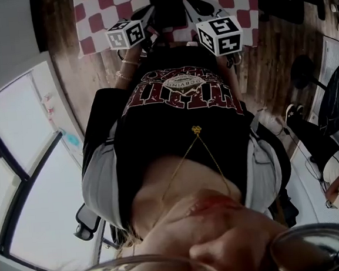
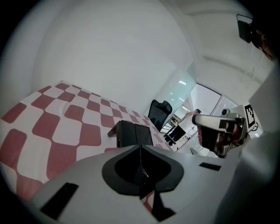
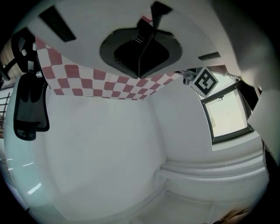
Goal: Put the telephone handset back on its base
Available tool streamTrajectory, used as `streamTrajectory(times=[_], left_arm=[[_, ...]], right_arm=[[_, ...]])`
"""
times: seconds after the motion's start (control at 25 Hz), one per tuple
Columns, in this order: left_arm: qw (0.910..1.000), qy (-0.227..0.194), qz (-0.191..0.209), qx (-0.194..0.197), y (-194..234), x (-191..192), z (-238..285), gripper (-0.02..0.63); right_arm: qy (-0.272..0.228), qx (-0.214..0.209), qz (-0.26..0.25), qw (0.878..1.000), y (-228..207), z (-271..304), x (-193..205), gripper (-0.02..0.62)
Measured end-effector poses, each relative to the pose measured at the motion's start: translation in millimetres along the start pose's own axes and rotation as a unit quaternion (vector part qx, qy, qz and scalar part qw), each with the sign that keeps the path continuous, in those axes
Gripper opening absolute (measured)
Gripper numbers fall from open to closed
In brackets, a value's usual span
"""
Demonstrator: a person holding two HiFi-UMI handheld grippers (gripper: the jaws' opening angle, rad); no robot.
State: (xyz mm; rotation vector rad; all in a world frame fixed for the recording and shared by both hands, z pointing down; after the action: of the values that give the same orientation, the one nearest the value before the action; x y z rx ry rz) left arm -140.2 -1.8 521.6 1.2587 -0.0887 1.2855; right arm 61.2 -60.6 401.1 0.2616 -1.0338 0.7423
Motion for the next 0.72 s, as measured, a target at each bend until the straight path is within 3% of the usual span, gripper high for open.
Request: streamTrajectory(times=[0.72], left_arm=[[0.9971,-0.007,0.076,-0.010,-33,-5,-21,0.011]], right_arm=[[0.011,-0.042,-0.029,0.999,22,7,1,0.029]])
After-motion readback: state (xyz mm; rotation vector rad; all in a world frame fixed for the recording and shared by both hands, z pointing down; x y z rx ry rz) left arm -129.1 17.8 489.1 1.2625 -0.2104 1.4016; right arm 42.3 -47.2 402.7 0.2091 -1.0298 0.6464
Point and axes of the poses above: the fingertips, and each gripper's own axes: z forward along the fingers, y to its left, x out of its underside, the point moved 9 cm from there along -z, backward along the fingers, and after that the axes turned 7 degrees about x, right-handed, at the moved point
